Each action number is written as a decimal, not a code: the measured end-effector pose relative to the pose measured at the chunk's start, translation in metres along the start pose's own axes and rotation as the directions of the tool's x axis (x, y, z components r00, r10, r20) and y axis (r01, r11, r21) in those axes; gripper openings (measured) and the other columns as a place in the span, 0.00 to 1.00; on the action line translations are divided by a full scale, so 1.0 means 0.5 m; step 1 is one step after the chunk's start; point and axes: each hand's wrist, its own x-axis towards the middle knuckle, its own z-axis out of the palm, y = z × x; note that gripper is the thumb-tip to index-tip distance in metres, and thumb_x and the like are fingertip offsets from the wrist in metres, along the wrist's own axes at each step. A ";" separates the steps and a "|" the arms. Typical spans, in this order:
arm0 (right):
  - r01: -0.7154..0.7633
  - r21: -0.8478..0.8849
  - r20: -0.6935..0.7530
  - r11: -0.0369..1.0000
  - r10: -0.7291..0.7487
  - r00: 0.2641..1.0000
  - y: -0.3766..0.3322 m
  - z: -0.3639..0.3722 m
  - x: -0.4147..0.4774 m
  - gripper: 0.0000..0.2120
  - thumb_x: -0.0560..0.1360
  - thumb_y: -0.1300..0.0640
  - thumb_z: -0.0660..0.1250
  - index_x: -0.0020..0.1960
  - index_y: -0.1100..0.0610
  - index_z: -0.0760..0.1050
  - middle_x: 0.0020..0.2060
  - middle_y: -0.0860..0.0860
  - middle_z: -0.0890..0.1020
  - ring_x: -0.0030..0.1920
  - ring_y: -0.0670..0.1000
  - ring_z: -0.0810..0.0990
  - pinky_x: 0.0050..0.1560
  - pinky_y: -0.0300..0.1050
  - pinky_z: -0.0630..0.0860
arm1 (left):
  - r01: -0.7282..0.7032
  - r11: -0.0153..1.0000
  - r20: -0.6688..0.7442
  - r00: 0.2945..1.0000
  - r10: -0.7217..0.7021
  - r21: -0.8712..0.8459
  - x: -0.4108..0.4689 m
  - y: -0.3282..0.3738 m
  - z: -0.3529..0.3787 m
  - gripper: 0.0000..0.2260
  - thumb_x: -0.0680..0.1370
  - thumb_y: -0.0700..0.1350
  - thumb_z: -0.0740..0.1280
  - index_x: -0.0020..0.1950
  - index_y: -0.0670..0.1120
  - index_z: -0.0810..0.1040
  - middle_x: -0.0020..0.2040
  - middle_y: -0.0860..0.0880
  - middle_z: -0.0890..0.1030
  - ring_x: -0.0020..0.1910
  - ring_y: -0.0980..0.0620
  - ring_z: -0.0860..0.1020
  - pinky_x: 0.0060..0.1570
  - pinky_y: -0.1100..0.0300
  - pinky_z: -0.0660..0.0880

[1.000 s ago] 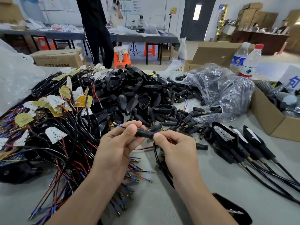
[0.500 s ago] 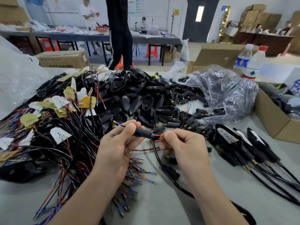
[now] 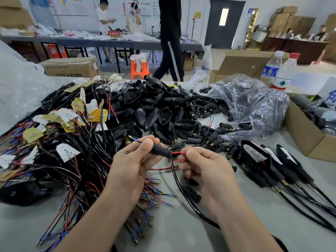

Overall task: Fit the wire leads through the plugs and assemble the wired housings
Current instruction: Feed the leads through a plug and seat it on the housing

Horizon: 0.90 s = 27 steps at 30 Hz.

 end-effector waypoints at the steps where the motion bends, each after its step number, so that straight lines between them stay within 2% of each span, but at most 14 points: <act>1: -0.009 0.032 0.008 0.999 0.009 1.000 0.000 -0.002 0.002 0.18 0.80 0.66 0.65 0.37 0.52 0.87 0.36 0.55 0.86 0.31 0.47 0.81 0.32 0.37 0.73 | -0.003 1.000 -0.005 1.000 0.003 0.004 0.000 0.000 0.000 0.07 0.70 0.44 0.71 0.41 0.47 0.89 0.47 0.45 0.88 0.48 0.49 0.87 0.41 0.62 0.83; 3: 0.022 0.020 0.007 1.000 -0.022 1.000 0.002 -0.004 0.004 0.16 0.78 0.66 0.68 0.37 0.54 0.86 0.35 0.55 0.86 0.31 0.47 0.81 0.32 0.36 0.75 | -0.011 1.000 -0.008 1.000 0.011 0.015 0.000 0.001 0.001 0.07 0.70 0.45 0.71 0.41 0.47 0.89 0.47 0.45 0.88 0.47 0.49 0.87 0.40 0.63 0.82; 7: 0.157 -0.258 -0.049 0.953 -0.175 0.983 0.018 0.003 0.003 0.07 0.74 0.62 0.74 0.41 0.52 0.87 0.31 0.55 0.85 0.30 0.48 0.81 0.33 0.38 0.75 | -0.014 0.999 0.014 1.000 0.013 0.051 -0.006 0.000 0.002 0.06 0.70 0.45 0.71 0.41 0.48 0.89 0.45 0.45 0.88 0.46 0.50 0.87 0.39 0.64 0.82; 9: 0.176 -0.302 -0.043 0.937 -0.198 0.979 0.025 0.011 -0.002 0.03 0.70 0.58 0.77 0.41 0.50 0.87 0.30 0.54 0.85 0.30 0.49 0.82 0.35 0.41 0.75 | -0.022 0.998 0.023 1.000 0.020 0.055 -0.007 0.001 0.001 0.06 0.69 0.45 0.72 0.41 0.47 0.89 0.44 0.45 0.88 0.45 0.50 0.87 0.39 0.63 0.82; 12: 0.202 -0.366 -0.086 0.908 -0.249 0.965 0.025 0.010 -0.005 0.05 0.65 0.52 0.76 0.40 0.47 0.86 0.29 0.50 0.85 0.28 0.48 0.81 0.33 0.42 0.73 | -0.034 0.997 0.023 0.999 0.032 0.063 -0.006 0.002 0.003 0.06 0.69 0.45 0.72 0.40 0.47 0.89 0.43 0.45 0.87 0.44 0.50 0.87 0.39 0.63 0.82; 16: 0.232 -0.477 -0.104 0.848 -0.317 0.943 0.023 0.009 -0.010 0.07 0.68 0.56 0.79 0.39 0.44 0.85 0.27 0.46 0.83 0.24 0.42 0.76 0.28 0.35 0.69 | -0.028 0.997 0.019 0.999 0.027 0.069 -0.006 -0.005 0.000 0.06 0.69 0.44 0.72 0.40 0.46 0.89 0.44 0.44 0.87 0.45 0.49 0.87 0.40 0.62 0.82; 20: 0.217 -0.462 -0.104 0.860 -0.296 0.950 0.028 0.021 -0.013 0.08 0.70 0.59 0.78 0.38 0.46 0.84 0.25 0.44 0.80 0.25 0.41 0.73 0.29 0.33 0.68 | -0.011 0.997 0.005 1.000 0.011 0.071 -0.003 -0.003 -0.004 0.06 0.69 0.44 0.72 0.41 0.46 0.89 0.45 0.44 0.88 0.46 0.48 0.87 0.40 0.62 0.83; 24: 0.109 -0.340 -0.019 0.934 -0.122 0.992 0.021 0.019 -0.008 0.06 0.77 0.56 0.71 0.41 0.51 0.84 0.29 0.46 0.78 0.33 0.46 0.72 0.37 0.45 0.70 | -0.004 0.998 -0.004 1.000 0.005 0.056 0.002 0.004 -0.001 0.06 0.70 0.44 0.71 0.40 0.47 0.89 0.45 0.45 0.88 0.45 0.50 0.87 0.37 0.64 0.82; 27: 0.011 -0.187 0.071 0.982 0.002 0.997 0.017 0.019 -0.005 0.13 0.80 0.61 0.66 0.40 0.53 0.84 0.37 0.51 0.83 0.39 0.46 0.78 0.42 0.42 0.76 | 0.011 1.000 -0.029 1.000 -0.011 0.011 0.004 0.005 -0.001 0.06 0.71 0.43 0.71 0.40 0.45 0.89 0.45 0.44 0.87 0.44 0.50 0.87 0.36 0.64 0.82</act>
